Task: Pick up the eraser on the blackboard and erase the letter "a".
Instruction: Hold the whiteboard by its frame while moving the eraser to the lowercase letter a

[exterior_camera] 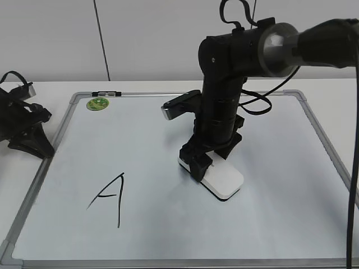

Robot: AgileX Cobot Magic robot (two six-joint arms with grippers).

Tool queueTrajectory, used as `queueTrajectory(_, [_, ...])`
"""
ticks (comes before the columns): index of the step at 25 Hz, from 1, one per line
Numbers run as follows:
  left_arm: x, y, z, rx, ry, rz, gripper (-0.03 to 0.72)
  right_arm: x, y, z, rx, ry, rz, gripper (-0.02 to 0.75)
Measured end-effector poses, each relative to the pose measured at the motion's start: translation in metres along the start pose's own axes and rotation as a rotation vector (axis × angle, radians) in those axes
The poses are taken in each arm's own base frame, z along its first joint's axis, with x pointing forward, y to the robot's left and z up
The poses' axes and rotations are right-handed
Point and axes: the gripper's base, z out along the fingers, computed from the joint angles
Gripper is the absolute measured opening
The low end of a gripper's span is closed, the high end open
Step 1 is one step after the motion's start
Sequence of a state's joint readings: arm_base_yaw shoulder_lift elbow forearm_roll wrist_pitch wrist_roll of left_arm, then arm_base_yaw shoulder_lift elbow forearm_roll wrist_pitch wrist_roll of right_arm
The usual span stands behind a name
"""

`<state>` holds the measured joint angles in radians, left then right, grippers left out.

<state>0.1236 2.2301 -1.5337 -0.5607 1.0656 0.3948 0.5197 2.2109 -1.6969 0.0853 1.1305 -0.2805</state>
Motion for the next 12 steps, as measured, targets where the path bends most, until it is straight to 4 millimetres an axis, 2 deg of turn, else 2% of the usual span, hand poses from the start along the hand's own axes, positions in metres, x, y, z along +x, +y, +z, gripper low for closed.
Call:
queueTrajectory(6, [0.0,0.0,0.0,0.0,0.0,0.0,0.043,-0.001,-0.001,-0.002,0.018,0.011,-0.005,0.531])
queueTrajectory(12, [0.0,0.0,0.0,0.004,-0.001,-0.003,0.044,0.003,-0.017,-0.003,0.022,0.016,0.035,0.531])
